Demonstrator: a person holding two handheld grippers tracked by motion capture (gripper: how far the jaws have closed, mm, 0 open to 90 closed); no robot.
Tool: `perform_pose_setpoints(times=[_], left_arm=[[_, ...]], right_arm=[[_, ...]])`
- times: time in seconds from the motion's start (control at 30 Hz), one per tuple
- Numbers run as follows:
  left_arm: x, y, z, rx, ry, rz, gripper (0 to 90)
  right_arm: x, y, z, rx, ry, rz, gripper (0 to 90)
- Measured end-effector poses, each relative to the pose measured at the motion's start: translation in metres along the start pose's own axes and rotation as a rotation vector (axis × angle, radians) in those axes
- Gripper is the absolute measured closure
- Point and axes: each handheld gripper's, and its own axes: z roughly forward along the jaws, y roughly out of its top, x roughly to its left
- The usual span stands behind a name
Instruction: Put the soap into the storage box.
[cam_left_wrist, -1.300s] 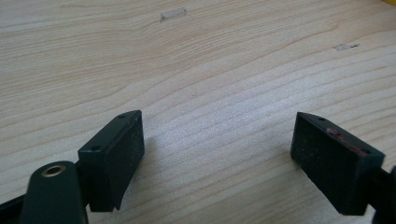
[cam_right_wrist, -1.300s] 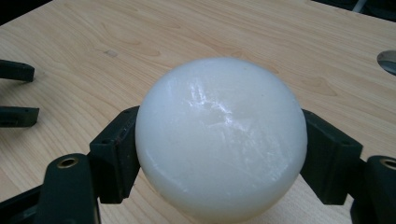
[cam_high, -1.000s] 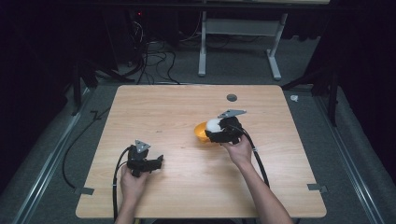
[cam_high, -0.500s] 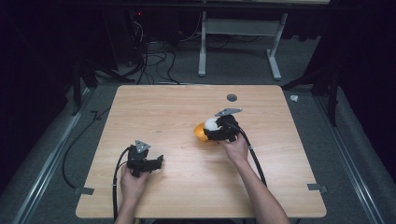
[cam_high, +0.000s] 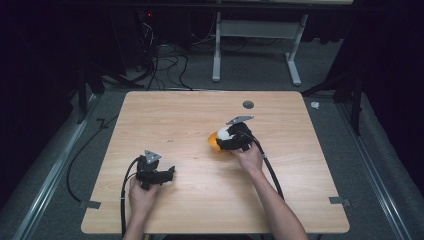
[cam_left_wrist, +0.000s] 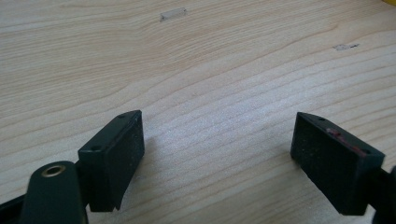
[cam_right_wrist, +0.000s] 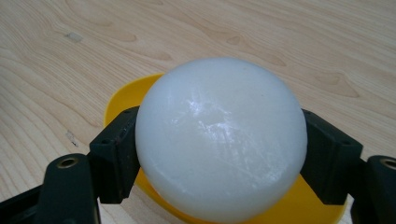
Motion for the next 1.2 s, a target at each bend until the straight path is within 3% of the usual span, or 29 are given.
perform_pose_setpoints(times=[0.47,0.7,1.2], left_arm=[[0.0,0.0,0.0,0.0,0.0,0.0,17.9],[0.0,0.0,0.0,0.0,0.0,0.0,17.8],[0.0,0.0,0.0,0.0,0.0,0.001,17.9]], right_arm=[[-0.002,-0.002,0.005,0.022,-0.003,0.015,24.8],[-0.003,-0.005,0.009,0.052,0.024,0.026,24.4],[-0.004,0.0,-0.009,-0.036,0.028,0.035,26.0]])
